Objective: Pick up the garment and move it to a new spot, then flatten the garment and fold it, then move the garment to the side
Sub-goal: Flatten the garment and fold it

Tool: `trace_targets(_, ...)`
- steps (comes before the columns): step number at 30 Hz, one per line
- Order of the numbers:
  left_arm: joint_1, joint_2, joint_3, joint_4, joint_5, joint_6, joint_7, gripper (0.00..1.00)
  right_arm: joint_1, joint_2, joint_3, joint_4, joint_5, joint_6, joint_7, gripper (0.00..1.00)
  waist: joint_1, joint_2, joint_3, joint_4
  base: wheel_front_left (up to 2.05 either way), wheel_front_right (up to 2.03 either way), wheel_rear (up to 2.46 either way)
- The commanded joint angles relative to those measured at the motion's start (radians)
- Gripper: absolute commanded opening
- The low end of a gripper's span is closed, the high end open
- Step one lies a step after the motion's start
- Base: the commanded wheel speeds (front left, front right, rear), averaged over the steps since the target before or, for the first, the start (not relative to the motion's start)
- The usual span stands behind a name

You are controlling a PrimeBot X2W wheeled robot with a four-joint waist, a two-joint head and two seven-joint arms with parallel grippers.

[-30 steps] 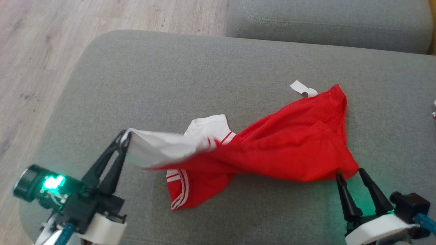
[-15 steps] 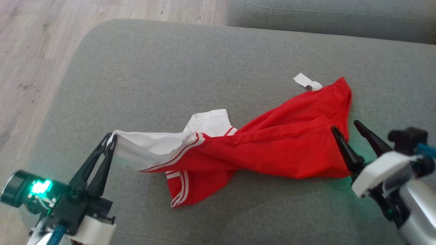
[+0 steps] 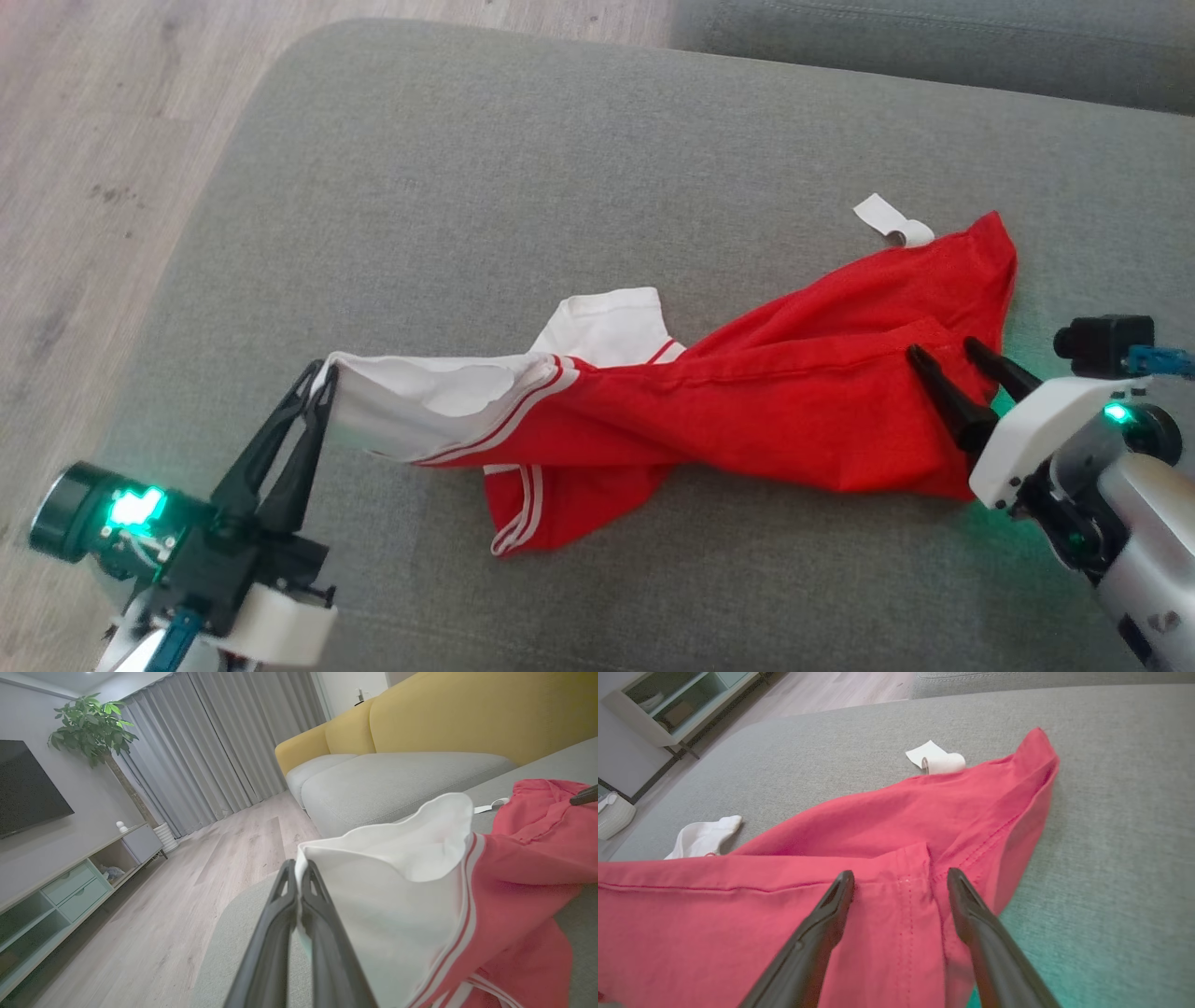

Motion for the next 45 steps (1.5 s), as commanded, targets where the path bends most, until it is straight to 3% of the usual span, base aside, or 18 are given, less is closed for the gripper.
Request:
trace_targets(1,-0.067,0.023,0.039,-0.018,-0.005,-0.005,-0.009,0.0,-0.026,-0.029,0.013,-0.011,0.013,0.007,-0.014,1.0,-0.0001,0.0,0.002,0.002,0.0,0.0,0.0)
trace_targets(3,-0.07,0.019,0.037,-0.013,-0.007,-0.005,-0.012,0.0,-0.042,-0.028,0.038,0.003,0.033,0.007,-0.016,1.0,-0.0001,0.0,0.005,0.004,0.0,0.0,0.0)
trace_targets(7,-0.076,0.015,0.035,-0.008,-0.008,-0.005,-0.016,0.0,-0.074,-0.033,0.086,0.027,0.071,0.007,-0.01,0.46,-0.0001,0.0,0.013,0.006,0.0,0.0,0.0)
trace_targets(9,-0.079,0.014,0.034,-0.005,-0.009,-0.005,-0.017,0.0,-0.087,-0.036,0.11,0.032,0.085,0.007,-0.009,0.0,-0.0001,0.0,0.015,0.006,0.0,0.0,0.0)
trace_targets(16,-0.098,0.025,0.039,-0.011,-0.005,-0.009,-0.025,0.0,-0.133,-0.075,0.165,0.02,0.104,0.007,-0.088,0.0,-0.0001,0.0,0.002,-0.011,0.0,0.0,0.0)
trace_targets(21,-0.176,0.05,0.052,-0.039,0.008,-0.042,-0.029,0.0,-0.193,-0.118,0.151,0.0,0.115,0.007,-0.157,0.0,-0.0001,0.0,0.0,-0.034,0.0,0.0,0.0)
trace_targets(24,-0.301,0.056,0.065,-0.048,-0.002,-0.1,-0.026,0.0,-0.273,-0.16,0.117,-0.011,0.122,0.007,-0.191,0.0,-0.0001,0.0,0.014,-0.061,0.0,0.0,0.0)
trace_targets(27,-0.47,0.026,0.081,-0.008,-0.072,-0.195,-0.018,0.0,-0.397,-0.205,0.098,-0.015,0.088,0.007,-0.204,0.0,-0.0001,0.0,0.052,-0.1,0.0,0.0,0.0)
trace_targets(31,-0.761,-0.001,0.072,0.139,-0.097,-0.315,0.015,0.0,-0.609,-0.213,0.062,0.022,0.054,0.007,-0.209,0.0,-0.0001,0.0,0.128,-0.161,0.0,0.0,0.0)
trace_targets(32,-0.933,-0.024,0.053,0.231,-0.071,-0.339,0.012,0.0,-0.721,-0.216,0.039,0.059,0.019,0.007,-0.222,0.0,-0.0001,0.0,0.169,-0.181,0.0,0.0,0.0)
trace_targets(36,-1.264,-0.094,0.023,0.435,0.012,-0.354,-0.038,0.0,-0.936,-0.203,-0.018,0.139,-0.085,0.007,-0.276,0.0,-0.0001,0.0,0.235,-0.22,0.0,0.0,0.0)
trace_targets(39,-1.41,-0.143,0.015,0.528,0.067,-0.353,-0.059,0.0,-1.034,-0.177,-0.058,0.176,-0.161,0.007,-0.298,0.0,-0.0001,0.0,0.262,-0.246,0.0,0.0,0.0)
trace_targets(42,-1.45,-0.163,0.01,0.524,0.086,-0.355,-0.061,0.0,-1.053,-0.162,-0.086,0.174,-0.205,0.007,-0.304,0.0,-0.0001,0.0,0.286,-0.263,0.0,0.0,0.0)
trace_targets(45,-1.378,-0.155,0.023,0.482,0.065,-0.358,-0.062,0.0,-0.981,-0.152,-0.132,0.14,-0.221,0.007,-0.305,0.0,-0.0001,0.0,0.295,-0.27,0.0,0.0,0.0)
